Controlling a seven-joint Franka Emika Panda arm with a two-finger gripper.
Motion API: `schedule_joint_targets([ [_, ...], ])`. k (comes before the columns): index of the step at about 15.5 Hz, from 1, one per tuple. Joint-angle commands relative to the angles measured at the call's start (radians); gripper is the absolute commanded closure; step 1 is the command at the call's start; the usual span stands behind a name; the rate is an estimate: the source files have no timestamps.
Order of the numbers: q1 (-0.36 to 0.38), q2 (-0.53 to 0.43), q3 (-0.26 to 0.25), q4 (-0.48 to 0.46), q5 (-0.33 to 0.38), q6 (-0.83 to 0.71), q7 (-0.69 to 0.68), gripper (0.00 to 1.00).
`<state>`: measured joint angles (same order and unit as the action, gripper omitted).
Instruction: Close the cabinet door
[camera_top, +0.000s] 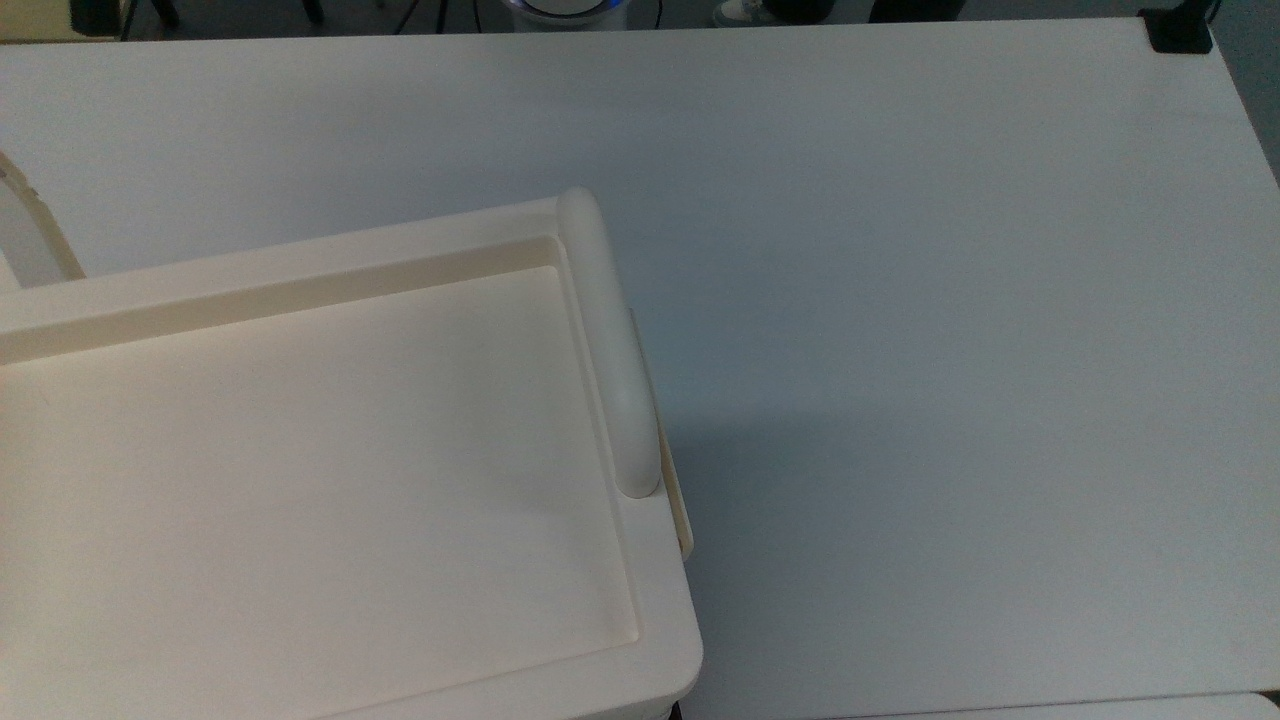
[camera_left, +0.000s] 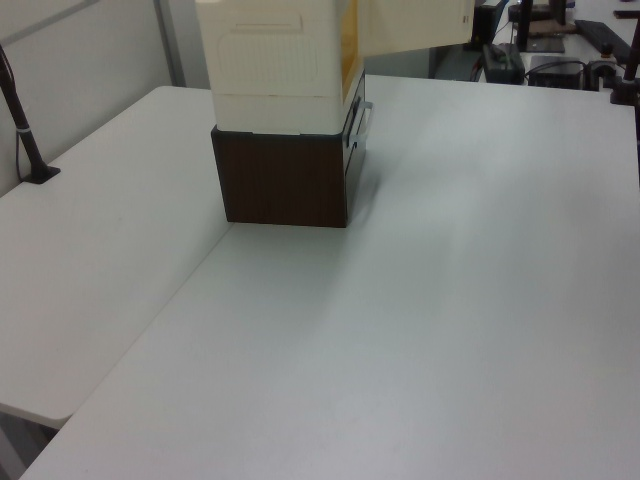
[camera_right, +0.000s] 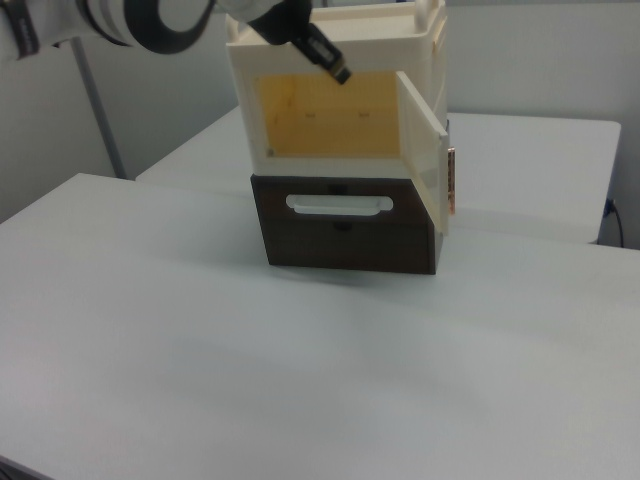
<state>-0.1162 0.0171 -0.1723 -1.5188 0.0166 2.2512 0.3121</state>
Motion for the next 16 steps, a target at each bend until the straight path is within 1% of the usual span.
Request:
schedule_joint_targets([
  [1, -0.010, 0.043, -0.044, 0.006, -0.004, 0.131, 0.136, 1.00],
  [3, -0.010, 0.079, -0.073, 0.008, -0.007, 0.201, 0.185, 1.00],
  [5, -0.010, 0.112, -0.098, 0.020, -0.006, 0.246, 0.202, 1.00],
  [8, -0.036, 0.161, -0.101, 0.034, -0.012, 0.280, 0.202, 1.00],
  [12, -0.046, 0.191, -0.099, 0.034, -0.023, 0.294, 0.199, 1.00],
  [16, -0.046, 0.196, -0.099, 0.026, -0.035, 0.295, 0.194, 1.00],
])
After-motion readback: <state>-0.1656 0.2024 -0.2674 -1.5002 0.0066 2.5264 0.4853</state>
